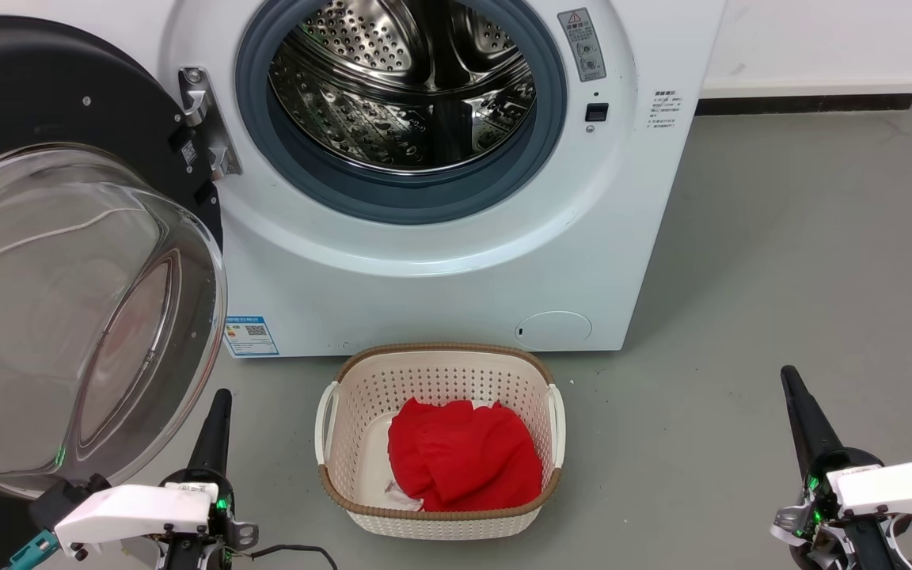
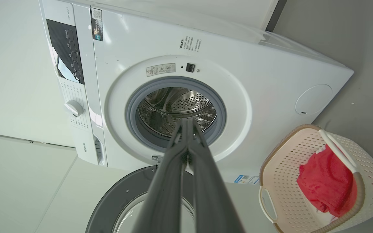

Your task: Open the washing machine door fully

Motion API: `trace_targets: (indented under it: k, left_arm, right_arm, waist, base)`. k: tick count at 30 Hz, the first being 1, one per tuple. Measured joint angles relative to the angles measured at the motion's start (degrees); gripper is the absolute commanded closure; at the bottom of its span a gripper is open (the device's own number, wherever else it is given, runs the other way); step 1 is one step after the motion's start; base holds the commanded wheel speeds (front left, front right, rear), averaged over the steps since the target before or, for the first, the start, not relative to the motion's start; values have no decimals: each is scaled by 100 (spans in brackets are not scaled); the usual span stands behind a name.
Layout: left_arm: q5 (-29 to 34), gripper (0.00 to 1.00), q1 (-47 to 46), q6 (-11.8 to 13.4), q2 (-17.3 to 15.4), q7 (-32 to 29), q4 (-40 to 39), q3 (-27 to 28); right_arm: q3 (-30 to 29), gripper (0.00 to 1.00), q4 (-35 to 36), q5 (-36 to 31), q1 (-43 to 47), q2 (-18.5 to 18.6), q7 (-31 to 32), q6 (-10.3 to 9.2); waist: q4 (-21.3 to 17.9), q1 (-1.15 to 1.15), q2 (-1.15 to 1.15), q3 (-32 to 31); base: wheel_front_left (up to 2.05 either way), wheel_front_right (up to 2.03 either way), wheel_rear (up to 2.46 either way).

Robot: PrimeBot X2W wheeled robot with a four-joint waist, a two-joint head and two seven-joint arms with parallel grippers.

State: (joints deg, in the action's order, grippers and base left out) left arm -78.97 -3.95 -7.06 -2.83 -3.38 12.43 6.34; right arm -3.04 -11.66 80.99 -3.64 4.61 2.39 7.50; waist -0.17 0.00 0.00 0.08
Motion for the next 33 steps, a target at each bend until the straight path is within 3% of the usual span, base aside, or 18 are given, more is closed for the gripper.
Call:
trace_targets:
  k: [33]
  left_arm:
    - [-1339,100,-208,-33,-1,-312,170,12]
  right_arm:
    - [-153,100,-229,1301,-207,-20,254,-1]
  waist:
    - [17,0,0,10]
  base:
    - [0,0,0]
